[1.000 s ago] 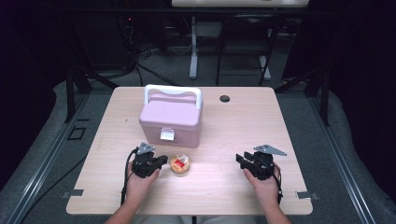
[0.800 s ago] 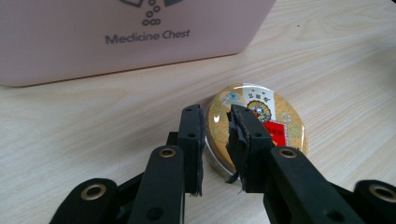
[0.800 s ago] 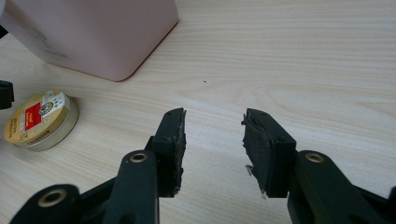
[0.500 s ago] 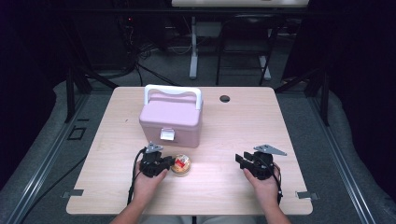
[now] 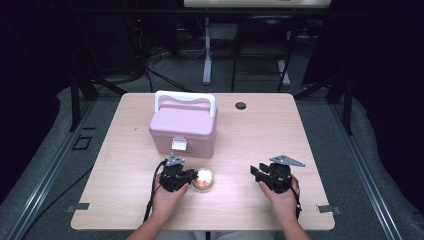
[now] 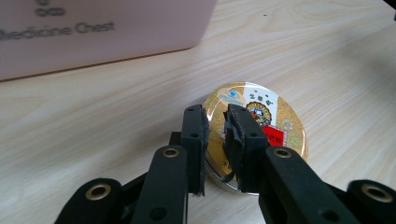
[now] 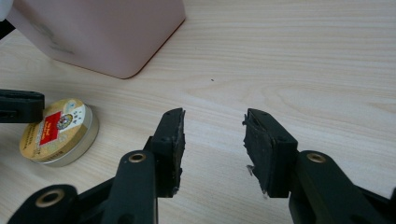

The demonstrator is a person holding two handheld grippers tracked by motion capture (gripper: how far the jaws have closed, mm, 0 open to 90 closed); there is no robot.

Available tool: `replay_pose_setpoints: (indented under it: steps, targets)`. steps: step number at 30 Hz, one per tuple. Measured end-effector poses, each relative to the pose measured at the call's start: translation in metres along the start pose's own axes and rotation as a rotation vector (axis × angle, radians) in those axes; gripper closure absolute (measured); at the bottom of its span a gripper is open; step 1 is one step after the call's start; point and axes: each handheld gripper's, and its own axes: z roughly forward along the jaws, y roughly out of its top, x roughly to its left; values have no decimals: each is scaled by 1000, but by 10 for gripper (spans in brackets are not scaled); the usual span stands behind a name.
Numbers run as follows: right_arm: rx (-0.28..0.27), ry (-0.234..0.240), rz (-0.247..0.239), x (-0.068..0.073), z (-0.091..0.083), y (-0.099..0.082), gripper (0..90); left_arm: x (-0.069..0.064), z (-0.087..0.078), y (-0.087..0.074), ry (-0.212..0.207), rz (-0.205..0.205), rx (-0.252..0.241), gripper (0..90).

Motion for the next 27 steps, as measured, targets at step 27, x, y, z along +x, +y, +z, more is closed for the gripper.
replay_pose_setpoints:
  steps: [27]
  targets:
    - [19,115,-160,33,15,-2,407,-1,-10,10,1,0,-24,686]
